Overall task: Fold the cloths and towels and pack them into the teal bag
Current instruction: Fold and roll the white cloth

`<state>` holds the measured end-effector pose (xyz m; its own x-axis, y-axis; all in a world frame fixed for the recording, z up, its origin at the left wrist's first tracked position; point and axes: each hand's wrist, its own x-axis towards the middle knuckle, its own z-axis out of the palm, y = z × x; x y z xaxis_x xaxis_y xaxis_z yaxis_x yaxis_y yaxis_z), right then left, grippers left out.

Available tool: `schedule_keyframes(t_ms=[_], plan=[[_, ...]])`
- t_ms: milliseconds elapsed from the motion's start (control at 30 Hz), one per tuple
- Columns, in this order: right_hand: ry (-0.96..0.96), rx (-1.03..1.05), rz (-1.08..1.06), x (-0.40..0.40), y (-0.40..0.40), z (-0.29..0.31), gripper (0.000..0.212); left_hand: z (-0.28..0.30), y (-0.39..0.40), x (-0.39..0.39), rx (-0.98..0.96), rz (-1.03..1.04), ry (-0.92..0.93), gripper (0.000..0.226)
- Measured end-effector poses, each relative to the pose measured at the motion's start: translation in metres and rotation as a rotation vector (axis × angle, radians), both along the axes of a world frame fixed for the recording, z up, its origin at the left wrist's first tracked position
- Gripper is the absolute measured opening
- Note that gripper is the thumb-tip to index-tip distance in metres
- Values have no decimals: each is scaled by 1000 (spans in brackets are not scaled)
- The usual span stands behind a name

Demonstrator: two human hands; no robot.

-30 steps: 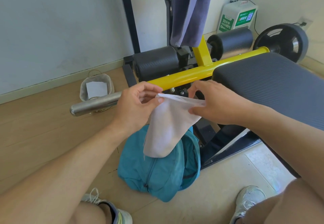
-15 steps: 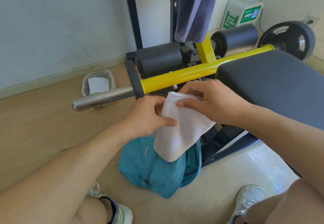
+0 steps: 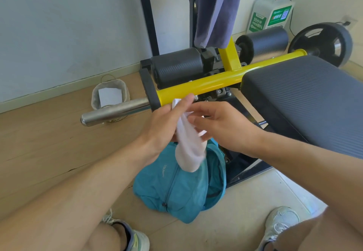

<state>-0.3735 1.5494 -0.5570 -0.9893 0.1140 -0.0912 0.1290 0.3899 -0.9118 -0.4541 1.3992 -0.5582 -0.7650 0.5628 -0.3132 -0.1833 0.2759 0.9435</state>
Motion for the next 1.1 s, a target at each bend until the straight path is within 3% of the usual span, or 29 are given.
schedule_keyframes(t_ms=[100, 200, 367, 433, 500, 667, 900, 967, 1100], plan=[[-13, -28, 90, 1, -3, -2, 33, -4, -2, -3, -30, 58, 112, 40], [-27, 17, 60, 2, -1, -2, 37, -7, -1, -6, -188, 79, 413, 33], [15, 336, -45, -3, 14, -1, 65, -9, -5, -8, -304, -120, 737, 38], [-12, 381, 16, -4, 20, -3, 53, -9, -7, -10, -294, -191, 794, 38], [-62, 366, 66, -5, 23, -9, 37, -8, -9, -13, -271, -225, 824, 38], [-89, 286, 92, -10, 25, -20, 25, -4, -12, -16, -260, -247, 819, 39], [-51, 253, 82, -12, 21, -24, 29, -1, -16, -20, -303, -269, 753, 52], [-38, 218, 63, -12, 22, -25, 23, -1, -16, -22, -247, -226, 785, 44], [25, 183, -16, -14, 24, -24, 30, -4, -17, -28, -188, -149, 764, 30]])
